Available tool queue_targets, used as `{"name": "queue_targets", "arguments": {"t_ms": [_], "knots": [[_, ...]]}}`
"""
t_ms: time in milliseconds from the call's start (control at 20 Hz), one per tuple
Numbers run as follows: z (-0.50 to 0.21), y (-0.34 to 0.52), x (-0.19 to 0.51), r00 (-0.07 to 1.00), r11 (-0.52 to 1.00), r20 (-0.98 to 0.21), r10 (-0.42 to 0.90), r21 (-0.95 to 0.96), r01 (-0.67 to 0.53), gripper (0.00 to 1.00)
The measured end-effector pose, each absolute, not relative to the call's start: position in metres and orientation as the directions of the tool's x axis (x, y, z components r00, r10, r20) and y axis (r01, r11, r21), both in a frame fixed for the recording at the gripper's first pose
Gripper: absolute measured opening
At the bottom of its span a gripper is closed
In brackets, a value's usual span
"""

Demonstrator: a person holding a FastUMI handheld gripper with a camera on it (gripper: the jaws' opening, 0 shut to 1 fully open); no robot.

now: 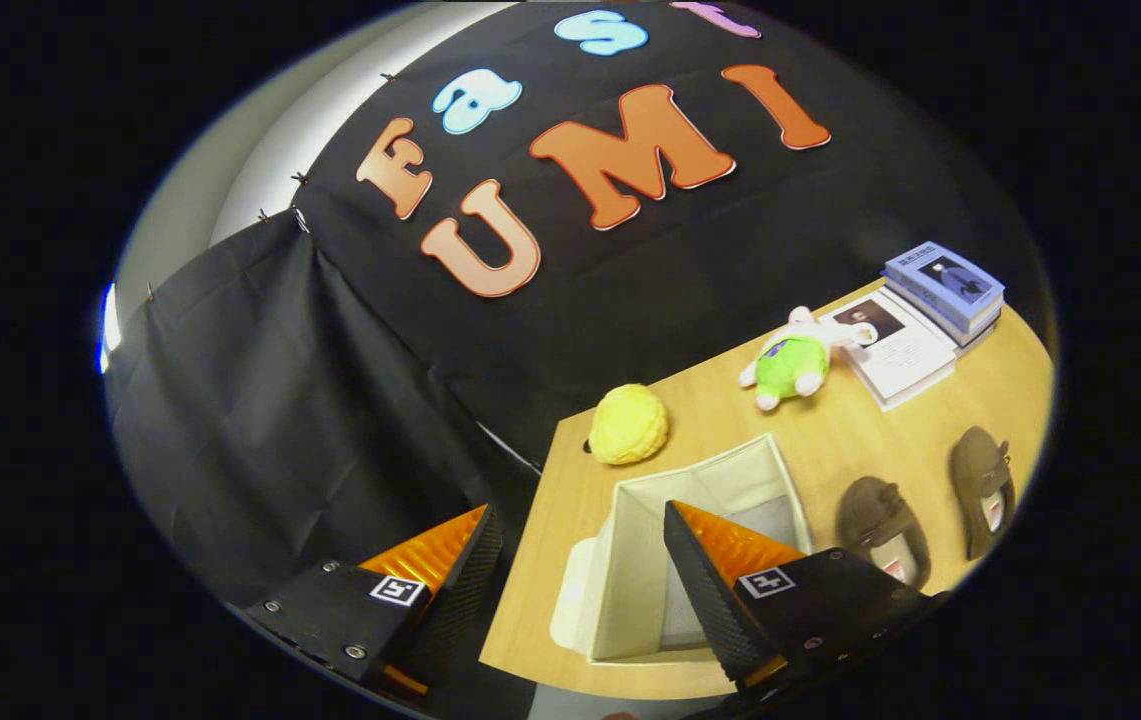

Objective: Open the storage box then place both shoes into the box .Put the left shoe in first, then the right shoe, with the right side of both shoes facing outward in a uniform manner.

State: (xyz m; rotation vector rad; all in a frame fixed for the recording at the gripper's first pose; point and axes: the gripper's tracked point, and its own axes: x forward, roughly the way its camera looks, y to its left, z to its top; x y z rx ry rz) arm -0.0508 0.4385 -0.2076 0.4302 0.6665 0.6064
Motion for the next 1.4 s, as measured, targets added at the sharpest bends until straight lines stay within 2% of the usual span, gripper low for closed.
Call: {"name": "queue_targets", "arguments": {"t_ms": [450,900,1300,1400], "knots": [[-0.267,0.311,-0.015,0.758,0.898,-0.494,0.427,0.327,-0.293,0.98],[-0.365,0.225,-0.001,0.792,0.970,-0.559,0.245,0.147,-0.196,0.97],[-0.445,0.230,-0.008,0.661,0.952,-0.693,0.290,0.136,-0.275,0.74],[-0.455,0.234,-0.008,0.627,0.948,-0.719,0.300,0.149,-0.282,0.64]]}}
